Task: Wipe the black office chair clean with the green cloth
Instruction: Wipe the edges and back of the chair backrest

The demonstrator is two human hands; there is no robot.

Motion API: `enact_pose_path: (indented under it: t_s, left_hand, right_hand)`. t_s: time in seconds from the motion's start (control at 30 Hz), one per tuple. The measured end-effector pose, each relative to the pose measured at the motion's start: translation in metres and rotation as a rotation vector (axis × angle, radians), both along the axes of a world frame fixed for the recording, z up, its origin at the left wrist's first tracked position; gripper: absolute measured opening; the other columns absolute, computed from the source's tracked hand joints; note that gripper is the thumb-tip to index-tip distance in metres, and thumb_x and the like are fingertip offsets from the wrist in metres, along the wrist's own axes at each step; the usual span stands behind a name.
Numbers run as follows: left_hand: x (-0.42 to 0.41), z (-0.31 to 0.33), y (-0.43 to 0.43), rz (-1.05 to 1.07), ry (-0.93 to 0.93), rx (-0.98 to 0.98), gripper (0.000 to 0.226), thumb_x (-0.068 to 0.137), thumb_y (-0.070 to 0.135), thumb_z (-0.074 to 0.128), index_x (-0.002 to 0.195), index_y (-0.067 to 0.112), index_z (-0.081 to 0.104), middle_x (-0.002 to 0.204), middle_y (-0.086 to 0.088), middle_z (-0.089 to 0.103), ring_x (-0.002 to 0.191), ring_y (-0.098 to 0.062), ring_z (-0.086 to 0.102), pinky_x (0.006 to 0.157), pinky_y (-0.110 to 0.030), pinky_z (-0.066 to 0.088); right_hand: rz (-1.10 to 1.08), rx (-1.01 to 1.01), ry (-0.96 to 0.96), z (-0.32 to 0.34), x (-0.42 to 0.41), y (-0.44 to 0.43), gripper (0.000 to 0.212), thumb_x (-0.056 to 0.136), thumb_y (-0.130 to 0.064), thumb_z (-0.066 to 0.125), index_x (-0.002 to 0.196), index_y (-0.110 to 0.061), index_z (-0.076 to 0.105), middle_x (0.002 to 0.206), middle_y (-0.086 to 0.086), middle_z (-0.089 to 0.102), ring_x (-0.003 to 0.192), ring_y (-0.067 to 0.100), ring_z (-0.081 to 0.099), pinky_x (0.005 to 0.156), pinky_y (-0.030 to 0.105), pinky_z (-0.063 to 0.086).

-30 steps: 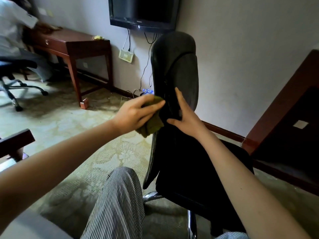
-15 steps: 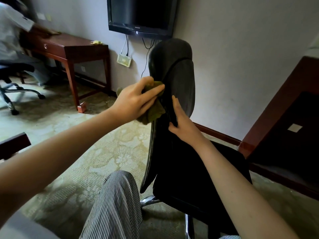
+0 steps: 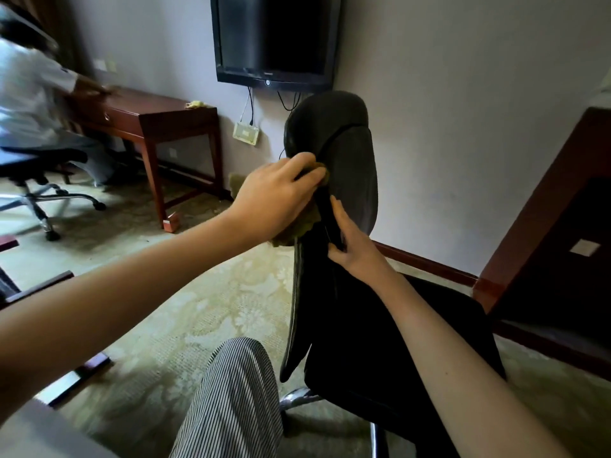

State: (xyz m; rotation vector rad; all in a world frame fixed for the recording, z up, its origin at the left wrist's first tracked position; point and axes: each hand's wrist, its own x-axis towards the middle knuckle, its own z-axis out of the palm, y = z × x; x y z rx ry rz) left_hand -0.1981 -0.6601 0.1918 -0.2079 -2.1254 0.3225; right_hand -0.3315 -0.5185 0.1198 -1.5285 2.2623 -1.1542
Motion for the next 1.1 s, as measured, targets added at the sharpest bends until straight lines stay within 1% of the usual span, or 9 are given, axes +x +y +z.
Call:
enact_pose_path:
  t_s: [0.13,0.3,0.43,0.5,0.6,0.7,0.83,0.93,1.1]
  left_hand:
    - [-0.005,-0.016,0.013,0.141,-0.149,-0.021,0.017,0.073,0.006,0.068,0.089,0.003,0.067,0.103,-0.017,0.062,0.064,-0.03,0.06,0.046,-0.031,0.049]
    - [-0.004,-0.041,0.022,0.181,-0.256,-0.107,0.031,0.053,0.008,0.083,0.08,0.006,0.069,0.088,-0.009,0.063,0.057,-0.022,0.056,0.04,-0.026,0.045]
    - [-0.002,-0.033,0.025,0.298,-0.275,-0.182,0.035,0.062,0.015,0.079,0.095,0.009,0.068,0.097,-0.005,0.062,0.067,-0.018,0.059,0.05,-0.027,0.047]
    - [0.0,-0.013,0.022,0.309,-0.19,-0.149,0.033,0.068,0.013,0.075,0.099,0.007,0.066,0.102,-0.01,0.061,0.07,-0.024,0.059,0.05,-0.03,0.046]
    - [0.003,0.019,0.009,0.233,-0.006,0.014,0.028,0.08,0.015,0.064,0.106,0.005,0.064,0.109,-0.016,0.059,0.081,-0.033,0.061,0.057,-0.037,0.051]
    - [0.001,0.033,-0.013,0.131,0.144,0.307,0.029,0.092,0.02,0.049,0.116,0.011,0.063,0.114,-0.015,0.057,0.097,-0.03,0.058,0.078,-0.037,0.048]
    - [-0.003,0.032,-0.023,-0.09,0.094,0.673,0.03,0.093,0.012,0.051,0.121,0.013,0.061,0.114,-0.011,0.05,0.102,-0.002,0.044,0.092,-0.004,0.032]
    - [0.002,0.02,-0.02,-0.16,0.094,0.634,0.03,0.092,0.01,0.053,0.12,0.011,0.061,0.117,-0.005,0.046,0.099,0.005,0.041,0.093,-0.003,0.032]
    - [0.016,-0.022,-0.017,-0.231,-0.057,0.288,0.029,0.092,0.018,0.051,0.116,0.01,0.065,0.12,-0.015,0.051,0.108,-0.011,0.048,0.097,-0.013,0.036]
  right_hand:
    - [-0.026,-0.043,0.033,-0.005,0.002,-0.002,0.086,0.091,-0.004,0.052,0.147,-0.038,-0.003,0.159,-0.005,0.001,0.138,0.005,0.016,0.109,0.018,0.017]
    - [-0.013,-0.077,0.036,-0.007,0.002,0.0,0.082,0.092,-0.004,0.052,0.147,-0.038,0.001,0.159,-0.003,0.004,0.121,-0.011,0.018,0.096,-0.002,0.015]
    - [-0.011,-0.068,0.025,-0.005,0.003,0.001,0.08,0.093,-0.005,0.051,0.148,-0.036,0.001,0.159,-0.004,0.003,0.128,-0.003,0.021,0.098,0.004,0.016]
    - [-0.004,-0.071,0.009,-0.005,0.003,0.003,0.08,0.093,-0.005,0.051,0.148,-0.037,0.002,0.158,-0.006,0.003,0.123,-0.008,0.022,0.094,-0.003,0.017]
    - [0.009,-0.086,-0.013,-0.007,0.003,0.003,0.08,0.093,-0.003,0.05,0.147,-0.038,0.002,0.157,-0.008,0.003,0.114,-0.017,0.021,0.083,-0.011,0.019]
    - [-0.002,-0.069,0.005,-0.007,0.004,0.002,0.081,0.094,-0.005,0.049,0.147,-0.038,-0.001,0.158,-0.006,0.002,0.123,-0.007,0.021,0.095,-0.003,0.015]
    - [-0.025,-0.065,0.024,-0.005,0.008,0.001,0.081,0.093,-0.003,0.05,0.147,-0.036,0.0,0.158,-0.004,0.002,0.119,-0.005,0.024,0.086,-0.01,0.015]
    - [-0.019,-0.083,0.01,-0.006,0.009,0.004,0.08,0.093,-0.003,0.049,0.147,-0.037,0.001,0.158,-0.006,0.003,0.119,-0.008,0.022,0.083,-0.012,0.016]
    - [-0.019,-0.126,0.012,-0.009,0.014,0.012,0.077,0.093,0.002,0.047,0.148,-0.032,0.006,0.157,-0.006,0.008,0.119,-0.02,0.016,0.088,-0.01,0.017]
